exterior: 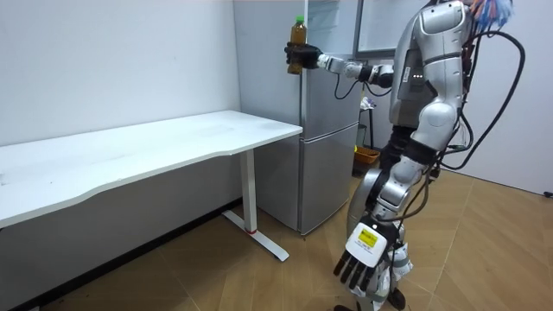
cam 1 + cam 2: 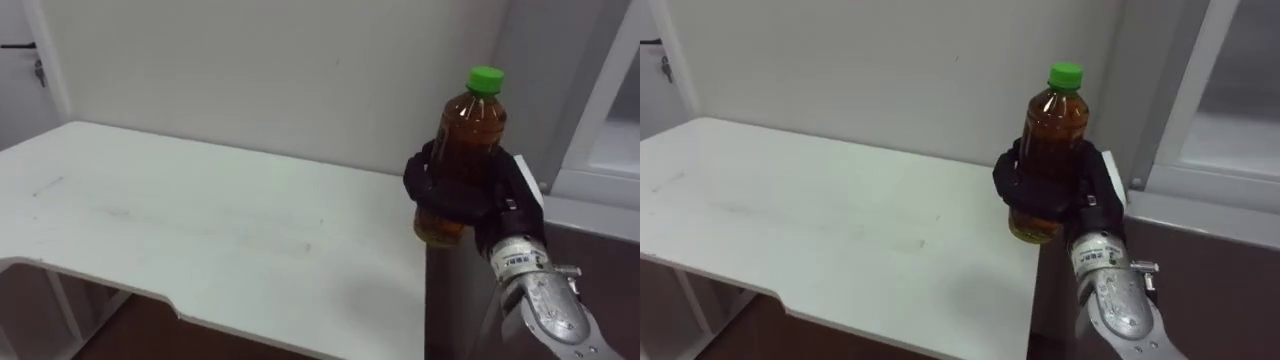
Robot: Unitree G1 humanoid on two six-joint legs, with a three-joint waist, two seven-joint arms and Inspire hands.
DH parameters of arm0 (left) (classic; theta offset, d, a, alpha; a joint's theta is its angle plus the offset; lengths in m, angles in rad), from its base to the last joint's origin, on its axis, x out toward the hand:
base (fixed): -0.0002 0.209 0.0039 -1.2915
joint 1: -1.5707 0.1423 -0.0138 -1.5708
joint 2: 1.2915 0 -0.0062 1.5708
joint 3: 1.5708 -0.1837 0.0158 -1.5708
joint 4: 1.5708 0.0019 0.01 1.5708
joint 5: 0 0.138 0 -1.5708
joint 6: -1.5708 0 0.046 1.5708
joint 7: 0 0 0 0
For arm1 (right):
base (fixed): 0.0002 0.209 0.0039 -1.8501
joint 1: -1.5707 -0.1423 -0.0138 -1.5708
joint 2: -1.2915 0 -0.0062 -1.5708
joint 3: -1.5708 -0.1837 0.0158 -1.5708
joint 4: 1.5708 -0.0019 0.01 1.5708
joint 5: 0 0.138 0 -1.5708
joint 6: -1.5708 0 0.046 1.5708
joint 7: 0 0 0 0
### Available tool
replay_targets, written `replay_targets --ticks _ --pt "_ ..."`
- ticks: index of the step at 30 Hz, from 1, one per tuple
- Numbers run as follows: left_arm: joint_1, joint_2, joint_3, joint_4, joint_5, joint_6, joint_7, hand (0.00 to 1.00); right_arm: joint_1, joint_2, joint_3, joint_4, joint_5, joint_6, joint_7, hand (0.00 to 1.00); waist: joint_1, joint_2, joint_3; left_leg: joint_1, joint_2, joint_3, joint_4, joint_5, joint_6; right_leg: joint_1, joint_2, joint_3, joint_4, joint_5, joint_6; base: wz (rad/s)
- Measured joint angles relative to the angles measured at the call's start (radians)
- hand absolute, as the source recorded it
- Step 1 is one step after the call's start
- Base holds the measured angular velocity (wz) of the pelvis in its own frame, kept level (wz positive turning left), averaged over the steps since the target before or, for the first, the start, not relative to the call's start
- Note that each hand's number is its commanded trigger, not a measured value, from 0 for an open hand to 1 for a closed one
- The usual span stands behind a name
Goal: Put the bottle in the upper fridge
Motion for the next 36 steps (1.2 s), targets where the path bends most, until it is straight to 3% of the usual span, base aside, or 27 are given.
replay_targets --ticks 5,10,13,16,20,32,36 --pt "0.006 -0.001 0.073 0.007 0.029 -0.001 -0.007 0.0 0.0 -0.008 -0.066 -0.009 -0.033 0.001 0.001 1.0 -0.005 -0.003 -0.001 0.013 -0.001 0.001 0.0 0.0 -0.001 0.009 0.001 0.002 0.001 0.0 0.0 -0.02" --pt "0.0 0.0 0.132 0.005 0.046 -0.001 -0.01 0.0 0.002 -0.122 -0.131 -0.108 -0.047 0.02 0.001 1.0 -0.011 -0.008 0.0013 0.019 -0.002 0.007 -0.007 0.001 -0.002 0.007 0.002 0.015 -0.001 0.0 0.0 -0.05" --pt "0.0 0.004 0.139 0.005 0.05 -0.002 -0.01 0.0 0.002 -0.15 -0.159 -0.153 -0.052 0.02 -0.002 1.0 -0.019 -0.02 0.0086 0.034 0.0 0.013 -0.016 0.0 -0.004 0.017 0.005 0.024 -0.005 0.0 0.0 -0.08" --pt "-0.006 0.014 0.138 0.005 0.058 -0.002 -0.011 0.0 0.002 -0.153 -0.167 -0.159 -0.068 0.02 -0.011 1.0 -0.04 -0.038 0.0099 0.042 0.003 0.017 -0.016 -0.004 -0.007 0.024 0.011 0.031 -0.016 0.001 -0.001 -0.07" --pt "-0.008 0.015 0.134 0.007 0.057 -0.002 -0.009 0.0 0.003 -0.155 -0.167 -0.16 -0.066 0.02 -0.008 1.0 -0.061 -0.043 0.0072 0.046 0.004 0.022 -0.016 -0.007 -0.007 0.026 0.012 0.039 -0.015 0.001 -0.001 -0.06" --pt "0.029 0.015 0.127 0.007 0.08 -0.002 0.0 0.0 0.003 -0.159 -0.312 -0.14 0.001 0.039 0.029 1.0 -0.113 -0.02 0.0076 0.06 0.011 0.042 -0.016 -0.011 -0.01 0.024 0.017 0.052 -0.013 0.003 -0.004 -0.04" --pt "0.035 0.014 0.127 0.007 0.08 -0.002 -0.003 0.0 0.003 -0.16 -0.347 -0.138 0.028 0.039 0.03 1.0 -0.117 -0.002 0.0027 0.07 0.019 0.067 -0.017 -0.016 -0.014 0.021 0.022 0.08 0.002 0.002 -0.006 -0.18"
